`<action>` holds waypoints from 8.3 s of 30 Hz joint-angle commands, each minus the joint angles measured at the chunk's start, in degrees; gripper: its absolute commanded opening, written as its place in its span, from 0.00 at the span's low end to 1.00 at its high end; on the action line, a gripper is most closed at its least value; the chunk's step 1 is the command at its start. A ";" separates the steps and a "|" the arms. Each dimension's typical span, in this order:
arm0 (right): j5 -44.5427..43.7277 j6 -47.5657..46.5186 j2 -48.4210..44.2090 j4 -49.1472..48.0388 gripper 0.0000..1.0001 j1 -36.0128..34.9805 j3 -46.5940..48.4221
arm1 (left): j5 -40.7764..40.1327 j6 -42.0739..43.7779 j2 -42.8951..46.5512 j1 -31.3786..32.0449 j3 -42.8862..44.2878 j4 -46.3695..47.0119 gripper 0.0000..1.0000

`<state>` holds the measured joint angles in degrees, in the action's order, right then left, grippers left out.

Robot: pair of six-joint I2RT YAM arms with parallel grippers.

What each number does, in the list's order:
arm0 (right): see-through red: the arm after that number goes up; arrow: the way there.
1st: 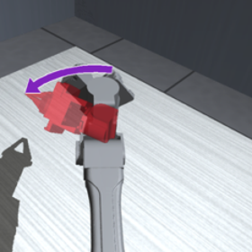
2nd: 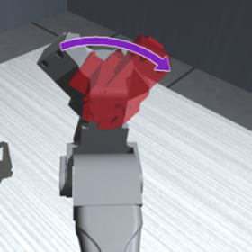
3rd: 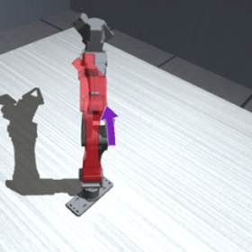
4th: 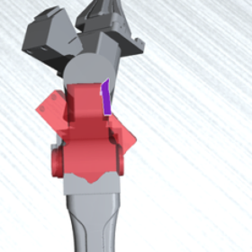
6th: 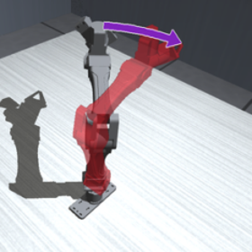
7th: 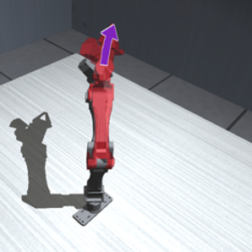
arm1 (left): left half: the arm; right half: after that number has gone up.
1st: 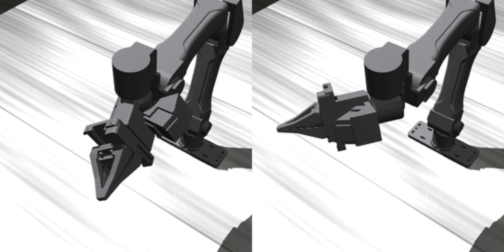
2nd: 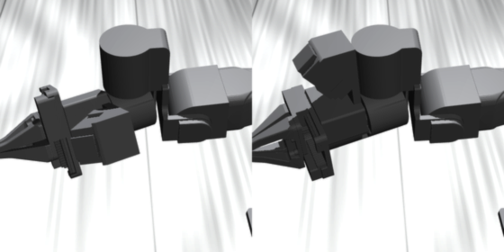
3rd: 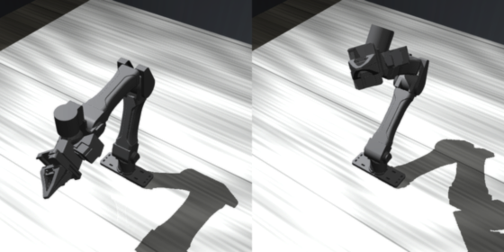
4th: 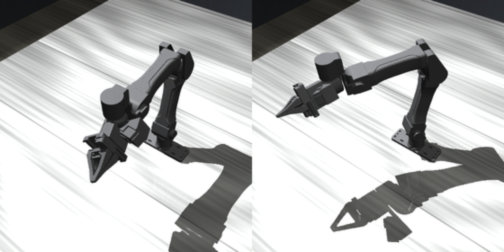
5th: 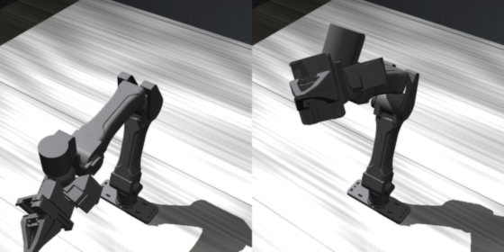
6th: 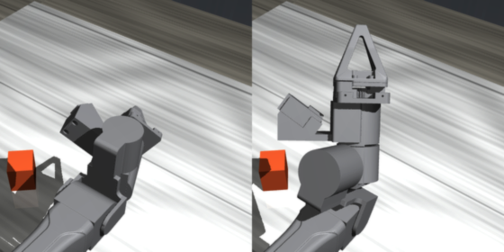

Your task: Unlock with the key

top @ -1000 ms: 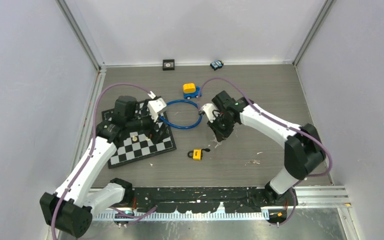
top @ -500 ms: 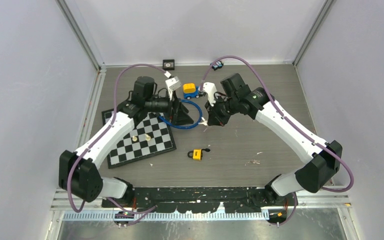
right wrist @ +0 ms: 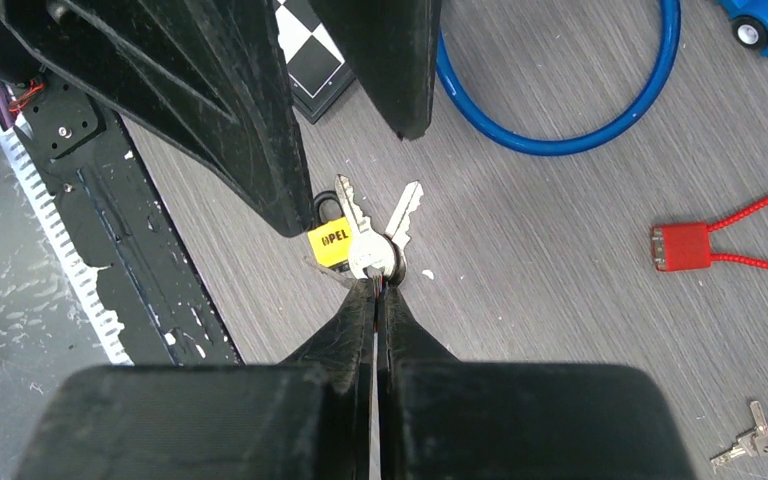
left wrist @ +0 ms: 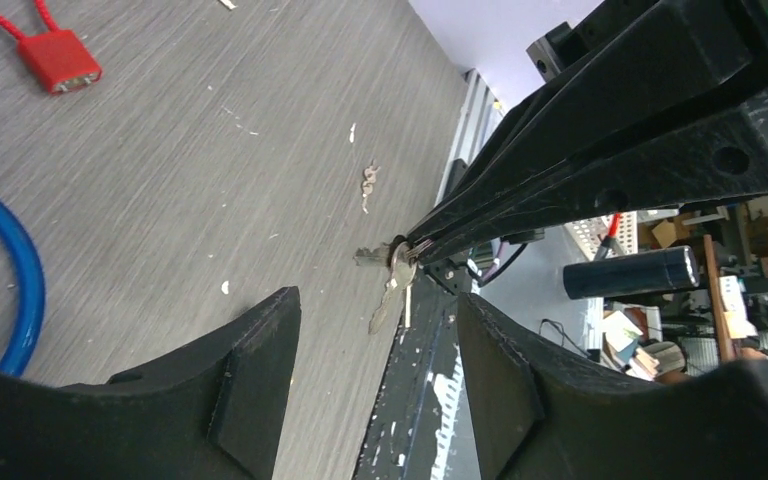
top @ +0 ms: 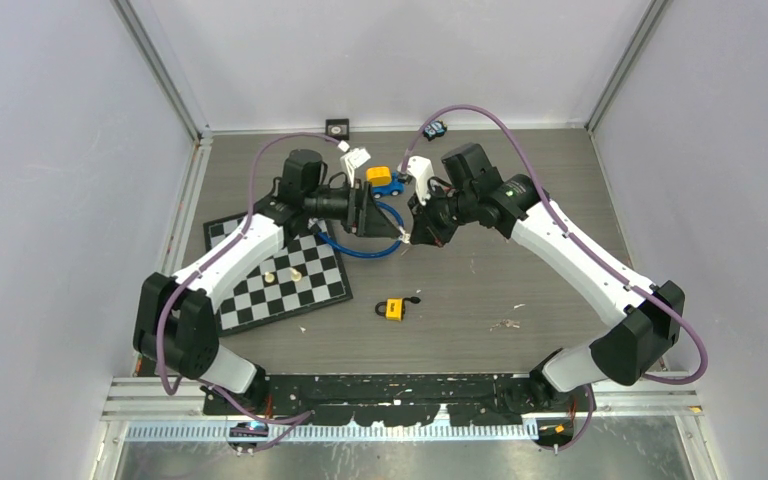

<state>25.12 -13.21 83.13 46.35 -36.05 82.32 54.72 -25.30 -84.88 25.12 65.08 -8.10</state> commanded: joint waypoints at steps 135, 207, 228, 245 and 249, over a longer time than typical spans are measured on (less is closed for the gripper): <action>18.42 -3.80 -1.96 1.65 0.00 4.06 -2.02 | 14.12 20.52 -0.37 7.22 -12.38 27.67 0.36; 11.17 0.78 -2.45 -2.62 0.01 4.19 -4.59 | 4.92 23.13 0.22 9.29 -14.46 27.20 0.15; 5.98 0.27 -2.21 -1.76 0.09 4.15 -4.93 | 5.03 28.62 2.78 9.24 -13.08 19.98 0.00; 10.87 2.36 0.16 -0.92 0.52 4.16 -2.69 | 0.66 36.03 4.86 9.54 -13.01 12.47 0.00; 14.12 2.97 2.49 -0.50 0.48 4.15 -1.25 | -1.42 38.19 5.42 9.93 -12.79 10.49 0.00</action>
<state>34.65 -11.57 83.55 45.93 -32.12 77.82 55.31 9.32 -82.15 34.46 50.00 4.67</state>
